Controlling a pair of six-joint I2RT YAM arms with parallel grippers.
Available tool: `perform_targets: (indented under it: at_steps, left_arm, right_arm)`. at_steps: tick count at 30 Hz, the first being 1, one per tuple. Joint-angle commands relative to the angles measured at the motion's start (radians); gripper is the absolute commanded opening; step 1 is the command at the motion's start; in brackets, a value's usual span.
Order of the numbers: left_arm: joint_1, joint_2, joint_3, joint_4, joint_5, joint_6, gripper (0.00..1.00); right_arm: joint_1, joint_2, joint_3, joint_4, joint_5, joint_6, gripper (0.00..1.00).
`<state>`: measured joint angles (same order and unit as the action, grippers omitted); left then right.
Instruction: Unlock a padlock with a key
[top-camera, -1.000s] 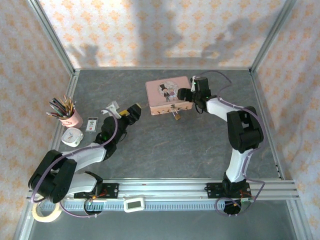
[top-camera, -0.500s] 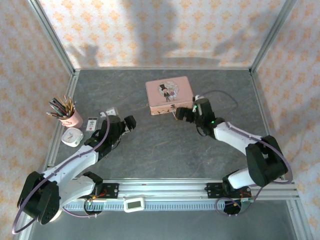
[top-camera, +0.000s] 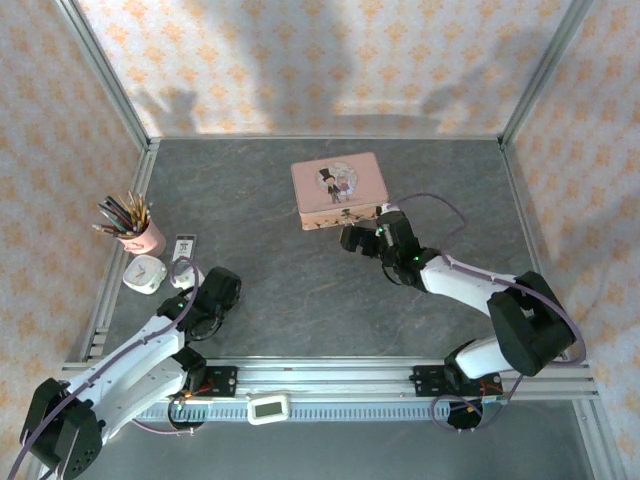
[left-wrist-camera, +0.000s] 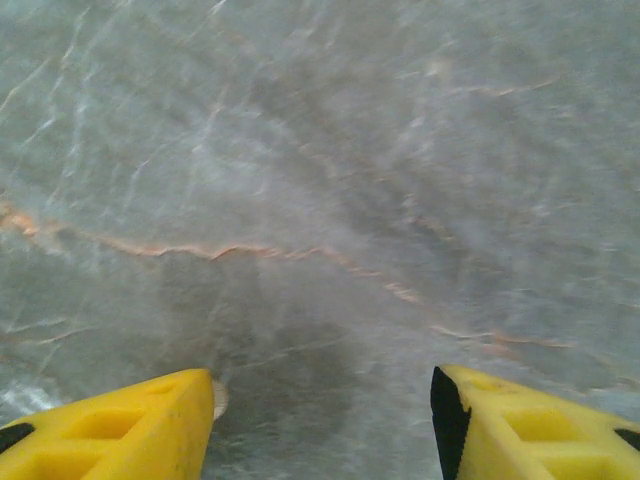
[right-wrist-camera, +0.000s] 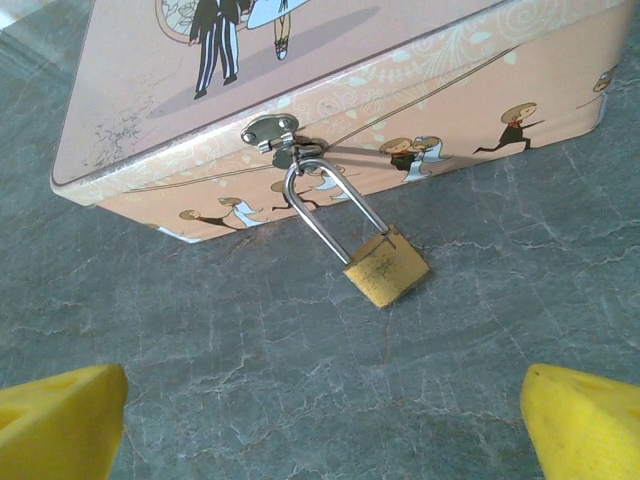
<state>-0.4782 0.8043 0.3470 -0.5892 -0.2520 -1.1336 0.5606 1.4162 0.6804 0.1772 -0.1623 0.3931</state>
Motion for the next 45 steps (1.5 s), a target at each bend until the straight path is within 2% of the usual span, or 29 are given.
perform_targets:
  at_steps: [1, 6, 13, 16, 19, 22, 27, 30, 32, 34, 37, 41, 45]
  left_arm:
    - [-0.007, 0.014, -0.032, -0.056, -0.024, -0.079, 0.60]
    - [-0.007, 0.008, -0.038, -0.080, -0.070, -0.083, 0.55]
    - [-0.007, 0.087, -0.027, -0.021, -0.063, -0.019, 0.35]
    - [-0.007, 0.113, -0.019, -0.013, -0.065, -0.010, 0.34]
    - [-0.007, 0.123, -0.011, -0.024, -0.047, -0.018, 0.40]
    - [-0.007, 0.151, -0.001, -0.024, -0.035, 0.012, 0.40]
    - [-0.007, 0.209, 0.017, 0.047, -0.026, 0.055, 0.28]
    - [-0.007, 0.252, 0.023, 0.094, -0.010, 0.080, 0.10]
    - [-0.007, 0.284, 0.021, 0.144, 0.027, 0.098, 0.01]
    - [-0.012, 0.317, 0.023, 0.194, 0.068, 0.107, 0.00]
    - [-0.061, 0.372, 0.057, 0.267, 0.089, 0.102, 0.00]
    - [-0.183, 0.471, 0.155, 0.371, 0.059, 0.114, 0.00]
    - [-0.316, 0.648, 0.294, 0.460, 0.056, 0.171, 0.00]
  right_arm:
    - [0.004, -0.009, -0.014, 0.033, 0.047, 0.002, 1.00]
    - [0.004, 0.009, -0.018, 0.036, 0.050, 0.019, 1.00]
    - [0.005, 0.024, -0.008, 0.047, 0.058, 0.026, 1.00]
    - [0.005, 0.012, -0.005, 0.042, 0.074, 0.023, 1.00]
    - [0.005, -0.007, -0.003, 0.036, 0.094, 0.021, 1.00]
    - [0.006, -0.029, -0.014, 0.037, 0.118, 0.025, 1.00]
    - [0.005, -0.056, -0.031, 0.040, 0.144, 0.028, 1.00]
    - [0.006, -0.071, -0.037, 0.031, 0.154, 0.028, 1.00]
    - [0.006, -0.084, -0.042, 0.026, 0.163, 0.022, 1.00]
    - [0.005, -0.094, -0.049, 0.023, 0.176, 0.018, 1.00]
    - [0.005, -0.099, -0.052, 0.016, 0.184, 0.017, 1.00]
    - [0.006, -0.095, -0.057, 0.019, 0.175, 0.023, 1.00]
    - [0.005, -0.098, -0.063, 0.012, 0.167, 0.024, 1.00]
